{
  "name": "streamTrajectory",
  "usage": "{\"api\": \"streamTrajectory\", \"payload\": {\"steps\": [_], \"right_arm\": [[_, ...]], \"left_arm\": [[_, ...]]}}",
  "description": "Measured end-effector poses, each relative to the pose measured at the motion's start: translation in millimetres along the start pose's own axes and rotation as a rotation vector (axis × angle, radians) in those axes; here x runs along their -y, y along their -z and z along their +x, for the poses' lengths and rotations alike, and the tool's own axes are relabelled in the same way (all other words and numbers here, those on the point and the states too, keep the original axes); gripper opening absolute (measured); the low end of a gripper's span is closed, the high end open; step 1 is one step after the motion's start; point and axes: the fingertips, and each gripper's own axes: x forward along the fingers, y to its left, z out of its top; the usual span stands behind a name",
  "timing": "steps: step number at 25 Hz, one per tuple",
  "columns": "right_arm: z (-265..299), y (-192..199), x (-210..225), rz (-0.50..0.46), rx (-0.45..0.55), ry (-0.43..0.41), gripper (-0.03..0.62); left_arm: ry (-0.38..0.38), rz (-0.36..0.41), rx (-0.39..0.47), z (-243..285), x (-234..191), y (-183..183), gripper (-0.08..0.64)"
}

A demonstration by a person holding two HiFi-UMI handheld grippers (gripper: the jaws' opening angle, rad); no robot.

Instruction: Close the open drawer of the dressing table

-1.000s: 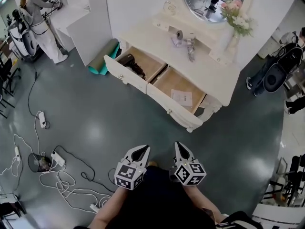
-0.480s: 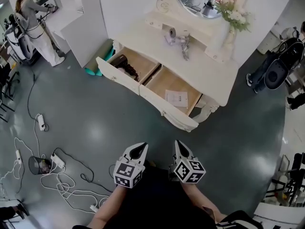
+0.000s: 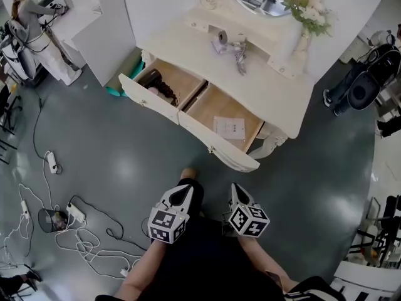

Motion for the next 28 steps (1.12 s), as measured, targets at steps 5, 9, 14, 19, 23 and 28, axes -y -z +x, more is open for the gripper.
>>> {"api": "streamTrajectory", "payload": {"steps": [5,9,14,19,23,28], "right_arm": [[24,-8,3,0.011,-0.034,0.001,0.015],[46,-11,1,0.015,-0.069,-0.002,0.015],[71,-13,3,0.067,-0.125,0.005,0.015],[94,-11,10,0.094,-0.172,0.044,0.015],[112,-9,13,0.129,-0.198,0.079,0.015],[127,-6,14,0.157,-0.236,0.107,0.015]], "left_arm": [[0.003,0.012,-0.039,26,-13,-10,0.014],[0.009,0.016,-0.082,45,-27,-15,0.014],[0.008,0.035,-0.156,70,-46,-21,0.014],[0.039,0.054,-0.238,100,-57,-23,0.014],[0.069,0.061,-0.306,123,-73,-18,0.014],[0.110,0.063,-0.388,151,-87,-13,0.014]]}}
